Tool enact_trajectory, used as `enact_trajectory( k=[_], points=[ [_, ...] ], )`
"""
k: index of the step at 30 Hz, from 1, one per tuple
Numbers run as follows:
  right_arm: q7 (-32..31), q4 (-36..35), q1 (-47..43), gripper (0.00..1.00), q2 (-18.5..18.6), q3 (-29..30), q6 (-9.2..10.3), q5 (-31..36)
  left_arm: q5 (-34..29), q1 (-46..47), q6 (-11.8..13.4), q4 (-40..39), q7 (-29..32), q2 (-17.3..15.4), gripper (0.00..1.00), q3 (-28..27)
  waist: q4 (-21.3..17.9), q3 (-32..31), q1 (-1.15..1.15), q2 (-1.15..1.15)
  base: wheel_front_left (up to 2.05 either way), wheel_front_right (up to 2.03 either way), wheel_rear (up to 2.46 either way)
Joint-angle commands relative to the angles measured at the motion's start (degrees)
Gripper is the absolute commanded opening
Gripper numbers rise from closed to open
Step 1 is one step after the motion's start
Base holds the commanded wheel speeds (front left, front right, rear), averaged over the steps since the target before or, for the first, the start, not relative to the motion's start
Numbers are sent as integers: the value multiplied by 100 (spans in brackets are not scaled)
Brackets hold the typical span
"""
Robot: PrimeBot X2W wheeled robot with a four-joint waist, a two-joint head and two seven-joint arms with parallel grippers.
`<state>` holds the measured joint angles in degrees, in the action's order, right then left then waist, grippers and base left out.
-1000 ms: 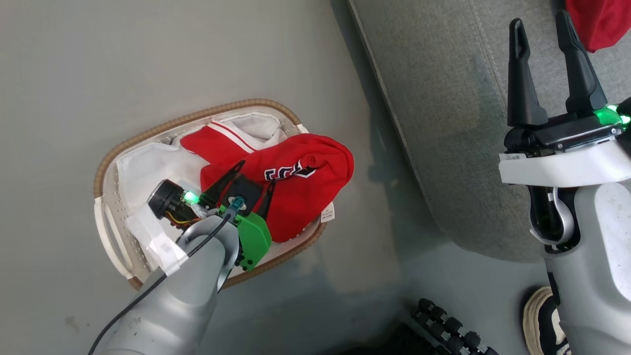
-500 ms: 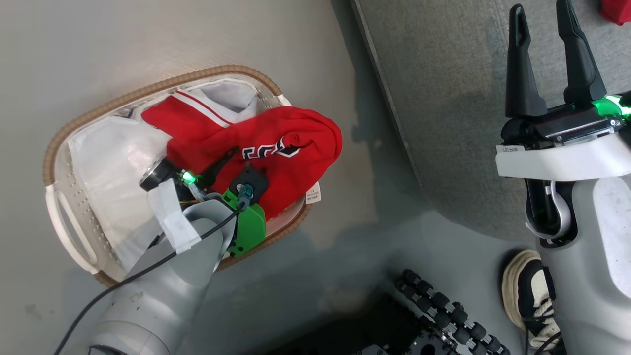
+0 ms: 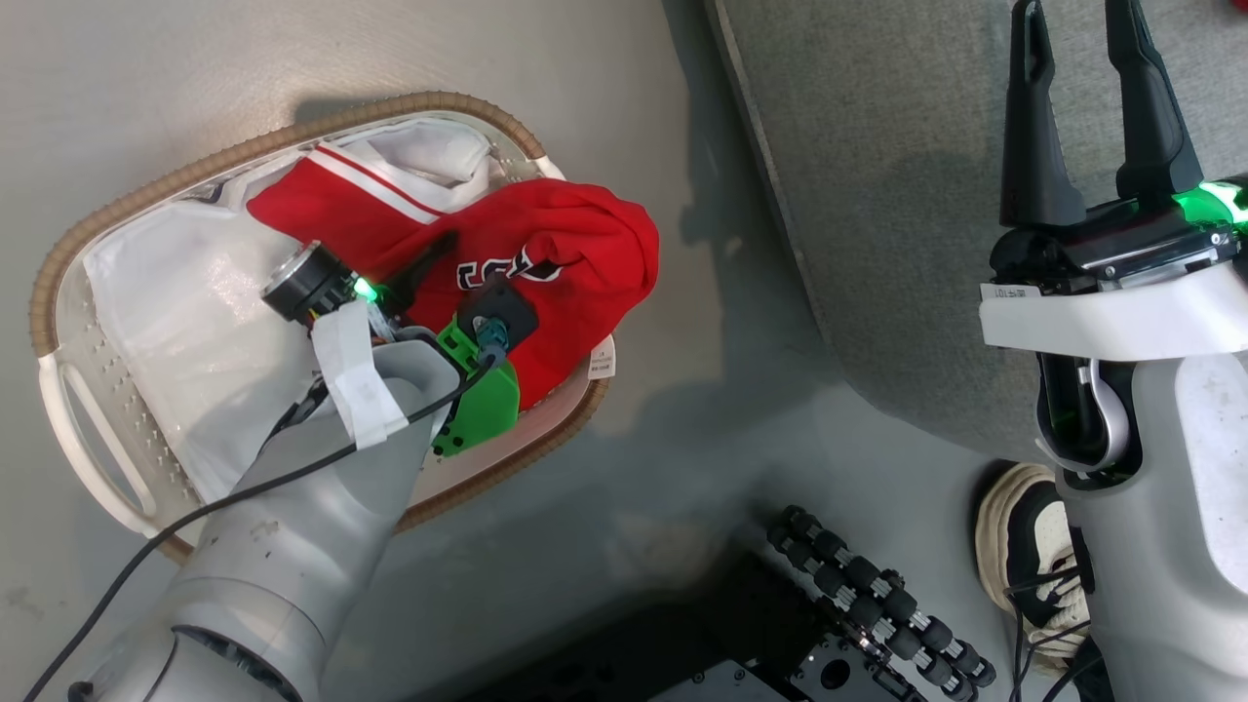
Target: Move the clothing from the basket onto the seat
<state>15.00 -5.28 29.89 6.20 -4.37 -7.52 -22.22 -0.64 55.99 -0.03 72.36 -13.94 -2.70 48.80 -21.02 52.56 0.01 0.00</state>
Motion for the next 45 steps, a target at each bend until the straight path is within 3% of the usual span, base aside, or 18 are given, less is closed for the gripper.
enact_trajectory(
  k=[1,9,10,11,12,19,28,45],
  points=[
    [25,-49,-10,100,-11,24,6,-8,13,129,-31,26,26,-40,100,25,18,58,-1,0,0,0,0],
    [25,-104,-18,100,-65,19,6,-27,240,130,-312,110,176,-39,100,31,48,147,-1,0,0,0,0],
    [25,-95,-17,100,-73,28,6,-49,258,129,-320,117,181,-39,74,23,49,149,-1,0,0,0,0],
    [25,-83,-10,100,-80,48,6,-66,285,120,-341,123,182,-39,32,10,49,150,-1,0,0,0,0],
    [25,-68,-1,100,-83,53,6,-66,319,112,-325,125,173,-40,0,-9,48,146,-1,0,0,0,0],
    [25,102,99,100,-139,-11,6,-101,590,-100,-196,141,8,-111,0,-160,-18,-39,-1,0,0,0,0],
    [25,317,-70,100,-9,-96,6,-21,934,-536,-120,-32,-133,-63,0,-338,288,-732,-1,0,0,0,0],
    [25,746,-821,100,218,-462,6,184,1310,-2221,137,-2272,-130,-174,0,-1030,1114,-2593,-1,0,0,0,0]
  ],
)
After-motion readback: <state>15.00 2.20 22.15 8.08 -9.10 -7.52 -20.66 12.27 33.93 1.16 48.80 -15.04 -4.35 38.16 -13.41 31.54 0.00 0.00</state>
